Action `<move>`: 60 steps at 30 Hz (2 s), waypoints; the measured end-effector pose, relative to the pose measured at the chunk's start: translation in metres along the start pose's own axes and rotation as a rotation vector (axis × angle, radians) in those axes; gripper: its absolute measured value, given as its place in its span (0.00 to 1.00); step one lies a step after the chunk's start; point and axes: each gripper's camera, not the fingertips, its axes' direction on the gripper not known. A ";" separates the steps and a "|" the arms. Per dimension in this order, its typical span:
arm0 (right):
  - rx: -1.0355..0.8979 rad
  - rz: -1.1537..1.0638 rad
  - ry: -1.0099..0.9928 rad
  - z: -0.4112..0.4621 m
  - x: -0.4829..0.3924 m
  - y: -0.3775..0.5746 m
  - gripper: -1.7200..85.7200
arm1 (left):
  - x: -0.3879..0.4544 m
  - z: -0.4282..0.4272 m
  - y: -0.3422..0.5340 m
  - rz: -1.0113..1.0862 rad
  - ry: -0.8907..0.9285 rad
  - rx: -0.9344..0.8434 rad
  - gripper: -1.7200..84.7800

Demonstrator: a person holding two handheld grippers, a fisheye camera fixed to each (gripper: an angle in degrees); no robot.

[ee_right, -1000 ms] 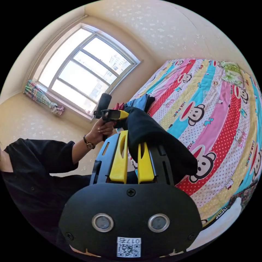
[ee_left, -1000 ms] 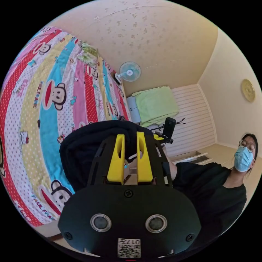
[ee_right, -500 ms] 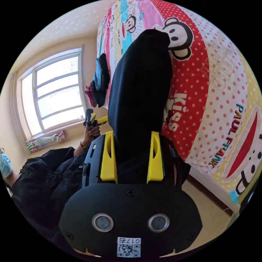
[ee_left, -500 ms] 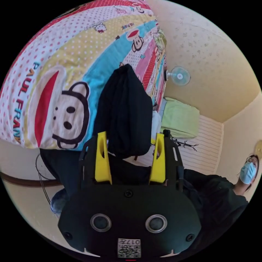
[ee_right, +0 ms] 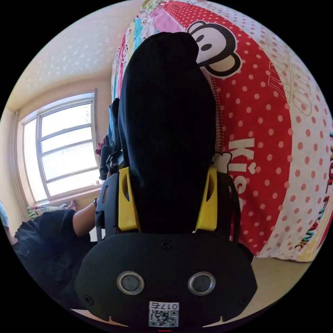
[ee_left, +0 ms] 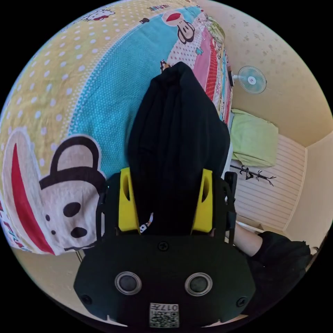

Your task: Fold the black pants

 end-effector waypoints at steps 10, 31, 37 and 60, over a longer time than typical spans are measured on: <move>-0.191 -0.004 -0.106 0.002 -0.073 -0.018 0.20 | 0.027 -0.088 -0.008 0.000 0.098 -0.137 0.21; -0.249 -0.219 -0.078 0.227 -0.416 -0.257 0.16 | -0.017 -0.549 -0.093 -0.145 -0.070 0.613 0.22; -0.374 0.044 0.444 0.199 -0.252 -0.185 0.05 | -0.214 -0.363 -0.007 -0.614 0.156 0.123 0.01; 0.250 0.980 0.956 -0.049 -0.117 0.262 0.02 | 0.063 -0.265 -0.147 0.078 0.239 -0.403 0.01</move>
